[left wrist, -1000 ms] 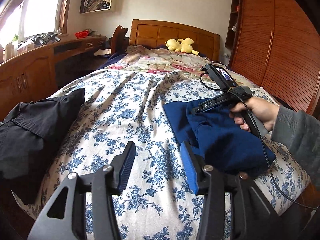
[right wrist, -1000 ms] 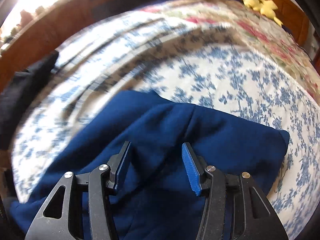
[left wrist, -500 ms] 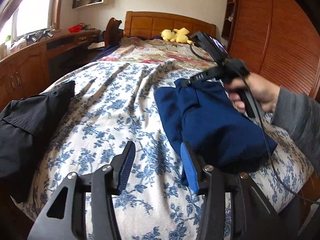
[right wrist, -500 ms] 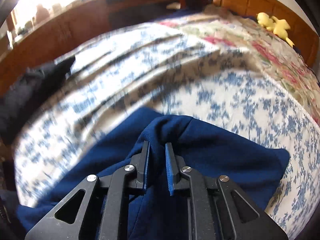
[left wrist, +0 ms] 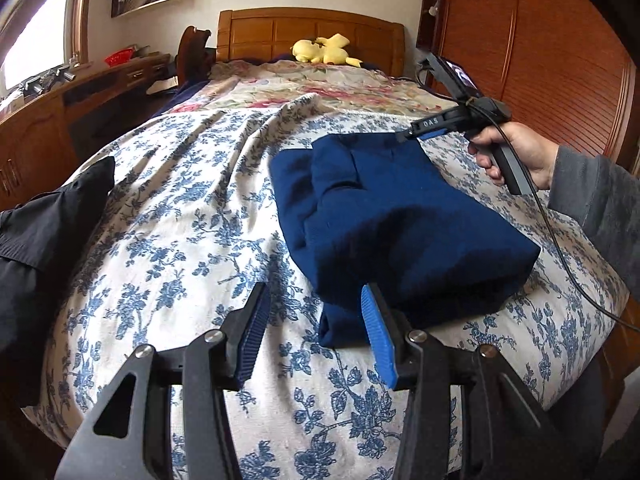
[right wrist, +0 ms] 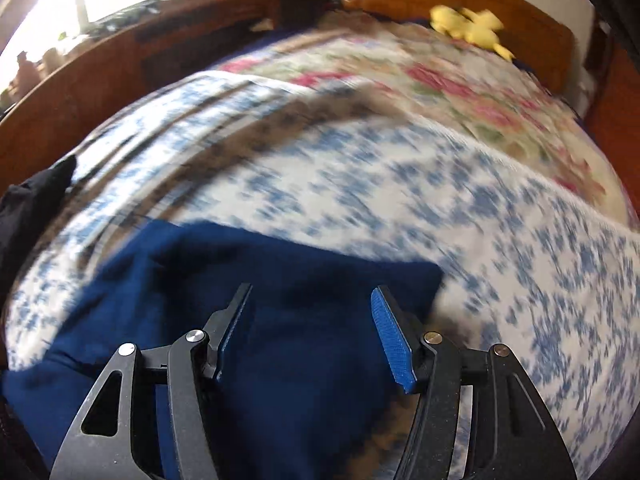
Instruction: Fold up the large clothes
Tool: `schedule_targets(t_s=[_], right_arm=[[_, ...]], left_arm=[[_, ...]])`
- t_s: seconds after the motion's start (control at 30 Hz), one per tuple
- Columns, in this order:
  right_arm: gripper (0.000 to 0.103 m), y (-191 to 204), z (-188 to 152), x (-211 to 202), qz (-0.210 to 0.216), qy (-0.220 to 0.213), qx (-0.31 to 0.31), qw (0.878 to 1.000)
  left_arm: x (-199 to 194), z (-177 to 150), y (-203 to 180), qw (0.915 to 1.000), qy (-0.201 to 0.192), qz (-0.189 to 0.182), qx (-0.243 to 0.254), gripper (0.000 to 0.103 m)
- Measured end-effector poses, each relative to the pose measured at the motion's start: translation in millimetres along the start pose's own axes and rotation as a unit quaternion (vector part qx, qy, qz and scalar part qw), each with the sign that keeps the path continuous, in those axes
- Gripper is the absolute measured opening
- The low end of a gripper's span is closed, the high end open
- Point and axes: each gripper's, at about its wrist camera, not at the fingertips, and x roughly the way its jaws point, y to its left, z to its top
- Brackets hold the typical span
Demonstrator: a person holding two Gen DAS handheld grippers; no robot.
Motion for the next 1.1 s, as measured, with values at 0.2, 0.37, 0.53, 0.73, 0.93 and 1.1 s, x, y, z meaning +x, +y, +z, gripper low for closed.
schedule_targets(t_s=[0.2, 0.37, 0.53, 0.73, 0.93, 1.1], right_arm=[[0.061, -35.0, -20.4, 24.7, 0.009, 0.028, 0.049, 0.998], [0.067, -35.9, -30.1, 38.6, 0.033, 0.026, 0.078, 0.996], [0.073, -41.9, -39.4, 49.3, 0.058, 0.030, 0.112, 0.992], [0.073, -47.1, -43.6, 50.5, 0.075, 0.031, 0.135, 0.987], [0.046, -36.3, -46.5, 43.4, 0.096, 0.019, 0.111, 0.989], [0.006, -29.3, -47.0, 18.9, 0.078, -0.008, 0.078, 0.994]], left_arm=[[10.8, -3.5, 0.0, 0.9998, 0.017, -0.003, -0.003, 0.046], [23.5, -7.2, 0.9, 0.9992, 0.037, -0.013, -0.013, 0.046], [38.4, -12.0, -2.2, 0.9982, 0.056, -0.015, -0.018, 0.046], [46.8, -14.1, -1.9, 0.9972, 0.060, -0.023, -0.037, 0.046], [55.0, -15.1, -8.3, 0.9960, 0.066, -0.046, -0.037, 0.027], [48.4, -8.6, -8.6, 0.9971, 0.052, -0.049, -0.027, 0.008]])
